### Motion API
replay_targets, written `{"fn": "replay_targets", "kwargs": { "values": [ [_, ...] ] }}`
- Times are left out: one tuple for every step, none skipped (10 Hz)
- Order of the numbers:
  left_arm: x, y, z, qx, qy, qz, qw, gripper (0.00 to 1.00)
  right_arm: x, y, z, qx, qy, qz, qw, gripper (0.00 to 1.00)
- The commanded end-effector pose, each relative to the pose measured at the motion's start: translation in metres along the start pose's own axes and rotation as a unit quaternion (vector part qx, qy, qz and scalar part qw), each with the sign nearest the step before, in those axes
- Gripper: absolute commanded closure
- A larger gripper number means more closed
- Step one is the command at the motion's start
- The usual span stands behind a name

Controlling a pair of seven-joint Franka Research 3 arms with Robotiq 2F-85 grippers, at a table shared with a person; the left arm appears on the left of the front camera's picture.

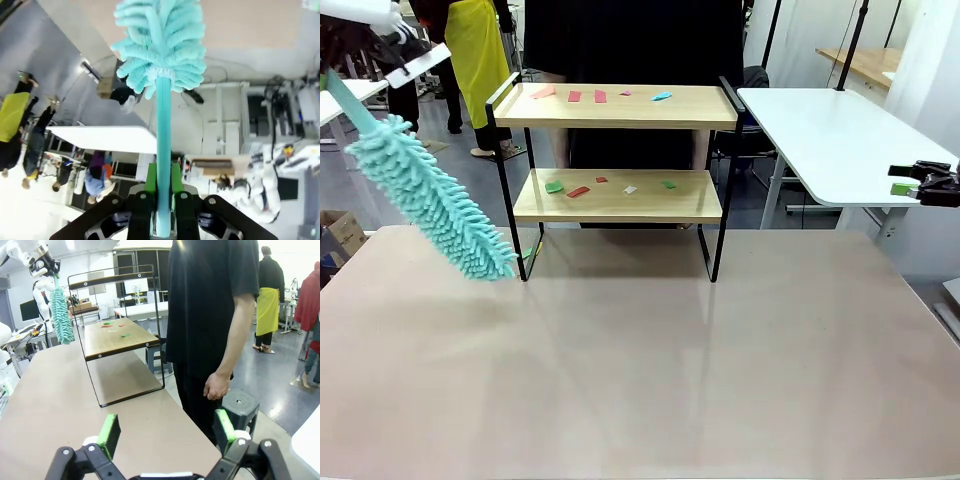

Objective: Clean the shelf.
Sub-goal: Clean the specific section of the Shelf indicated by the human with the Duster.

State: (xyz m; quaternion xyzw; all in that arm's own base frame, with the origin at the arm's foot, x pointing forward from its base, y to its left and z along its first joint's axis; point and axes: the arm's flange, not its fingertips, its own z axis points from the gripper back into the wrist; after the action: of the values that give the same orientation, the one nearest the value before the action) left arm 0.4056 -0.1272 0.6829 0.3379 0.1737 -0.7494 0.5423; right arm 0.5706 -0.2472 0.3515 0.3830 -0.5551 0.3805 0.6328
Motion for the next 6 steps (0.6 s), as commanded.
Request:
{"fn": "replay_targets", "kwargs": {
  "values": [
    [-0.014,-0.016,0.016,-0.041,0.035,-0.043,0.998,0.87,0.003,0.0,-0.002,0.001,-0.001,0.003,1.0,0.0],
    [-0.013,-0.024,0.021,-0.055,0.045,-0.052,0.996,0.87,0.003,0.0,-0.002,0.001,-0.001,0.003,1.0,0.0],
    [-0.01,-0.032,0.025,-0.083,0.055,-0.053,0.994,0.87,0.003,0.0,-0.002,0.001,-0.001,0.003,1.0,0.0],
    [-0.007,-0.04,0.027,-0.111,0.058,-0.052,0.991,0.87,0.003,0.0,-0.002,0.001,-0.001,0.003,1.0,0.0],
    [-0.002,-0.046,0.031,-0.121,0.054,-0.055,0.99,0.87,0.003,0.0,-0.002,0.001,-0.001,0.003,1.0,0.0],
    [-0.003,-0.038,0.022,-0.088,0.045,-0.042,0.994,0.87,0.003,0.0,-0.002,0.001,-0.001,0.003,1.0,0.0]
  ]
}}
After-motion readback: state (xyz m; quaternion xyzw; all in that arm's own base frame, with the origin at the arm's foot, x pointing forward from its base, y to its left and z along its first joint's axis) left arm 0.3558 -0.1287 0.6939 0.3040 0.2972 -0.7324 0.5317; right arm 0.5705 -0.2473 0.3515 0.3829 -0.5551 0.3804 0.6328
